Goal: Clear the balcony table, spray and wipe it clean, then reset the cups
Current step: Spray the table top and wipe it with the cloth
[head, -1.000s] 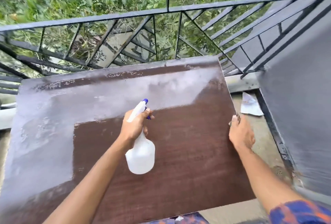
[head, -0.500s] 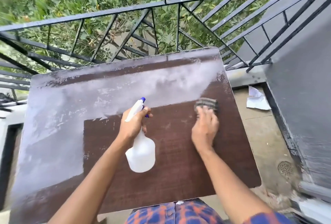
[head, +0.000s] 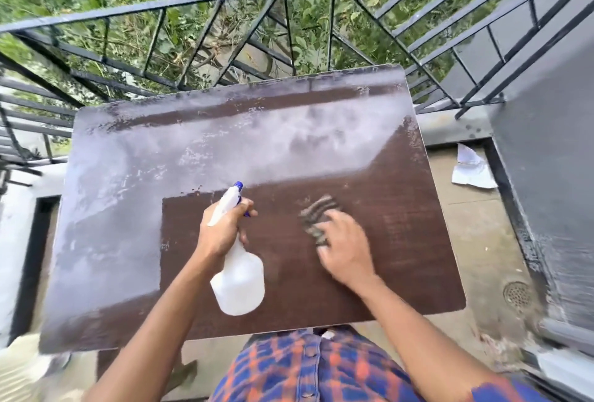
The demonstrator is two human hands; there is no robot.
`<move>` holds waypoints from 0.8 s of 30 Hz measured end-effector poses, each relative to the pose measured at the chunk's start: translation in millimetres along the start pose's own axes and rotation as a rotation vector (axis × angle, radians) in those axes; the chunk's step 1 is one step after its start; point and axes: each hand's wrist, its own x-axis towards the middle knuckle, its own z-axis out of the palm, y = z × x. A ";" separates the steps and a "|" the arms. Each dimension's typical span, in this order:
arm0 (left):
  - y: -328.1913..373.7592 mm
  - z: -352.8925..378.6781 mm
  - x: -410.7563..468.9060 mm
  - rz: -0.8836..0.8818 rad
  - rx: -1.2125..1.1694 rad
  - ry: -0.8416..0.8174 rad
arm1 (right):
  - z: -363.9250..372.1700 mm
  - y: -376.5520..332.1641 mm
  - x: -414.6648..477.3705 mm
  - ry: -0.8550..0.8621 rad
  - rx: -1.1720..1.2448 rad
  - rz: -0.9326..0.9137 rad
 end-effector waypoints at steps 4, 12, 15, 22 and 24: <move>-11.3 19.7 -11.9 -0.016 0.046 -0.060 | -65.6 115.9 -54.9 0.118 -0.084 0.411; -17.5 57.9 -25.3 0.006 0.135 -0.221 | -37.8 76.9 -84.7 0.373 -0.088 0.715; -17.5 53.9 -26.8 0.019 0.149 -0.264 | 6.4 9.5 -75.4 0.415 -0.043 0.698; -28.3 10.8 -28.4 0.055 0.193 -0.384 | 78.3 -102.6 -85.6 -0.234 -0.054 -0.121; -35.0 -7.4 -25.7 0.073 0.231 -0.409 | 68.3 -94.3 -100.4 -0.290 -0.063 -0.198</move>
